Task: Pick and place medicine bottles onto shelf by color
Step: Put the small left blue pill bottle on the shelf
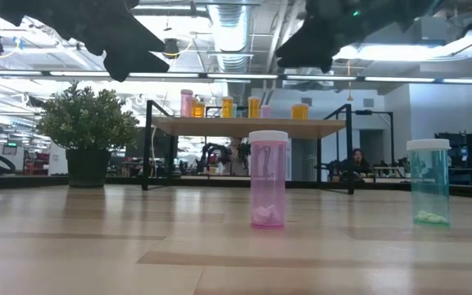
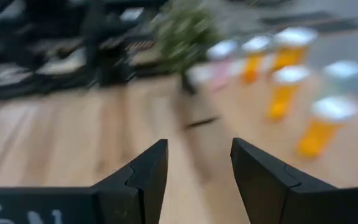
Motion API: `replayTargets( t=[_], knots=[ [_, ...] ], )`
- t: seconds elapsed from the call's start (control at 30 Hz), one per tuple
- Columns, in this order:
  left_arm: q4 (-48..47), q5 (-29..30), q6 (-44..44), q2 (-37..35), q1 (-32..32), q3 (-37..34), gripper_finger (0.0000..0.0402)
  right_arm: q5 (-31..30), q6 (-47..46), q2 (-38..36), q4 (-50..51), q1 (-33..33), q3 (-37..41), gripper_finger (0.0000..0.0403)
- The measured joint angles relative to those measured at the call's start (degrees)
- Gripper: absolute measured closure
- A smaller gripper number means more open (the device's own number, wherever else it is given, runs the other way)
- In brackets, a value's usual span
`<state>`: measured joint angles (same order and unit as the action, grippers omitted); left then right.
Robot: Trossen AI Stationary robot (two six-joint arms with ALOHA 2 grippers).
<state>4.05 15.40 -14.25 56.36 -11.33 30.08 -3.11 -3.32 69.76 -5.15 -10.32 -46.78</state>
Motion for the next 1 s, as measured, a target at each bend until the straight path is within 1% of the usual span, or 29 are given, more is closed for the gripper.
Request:
replayTargets(
  t=[0.27,0.43,0.63,0.83,0.93,1.0],
  knots=[
    [0.01,0.0,0.01,0.0,0.0,-0.01,0.0177,0.02,-8.13,-0.04,12.59,13.33,0.0,0.0208],
    [0.15,0.0,0.01,0.0,0.0,-0.01,0.0177,-0.69,-13.98,-0.04,16.56,20.29,0.0,0.0207],
    [1.48,0.11,0.01,0.02,0.0,-0.01,0.0177,-1.53,-20.51,0.94,18.85,25.69,-0.07,0.021],
    [7.1,0.31,1.71,0.11,0.0,-0.04,0.0177,-2.1,-26.06,3.81,19.84,30.09,-0.04,0.0211],
    [11.9,0.14,4.42,1.5,0.0,-0.07,0.0177,-2.14,-28.58,5.77,19.61,32.01,-0.07,0.0211],
    [17.27,-0.91,6.64,3.62,0.0,-0.06,0.0177,-2.16,-30.25,6.85,19.81,33.36,-0.06,0.0211]
  ],
)
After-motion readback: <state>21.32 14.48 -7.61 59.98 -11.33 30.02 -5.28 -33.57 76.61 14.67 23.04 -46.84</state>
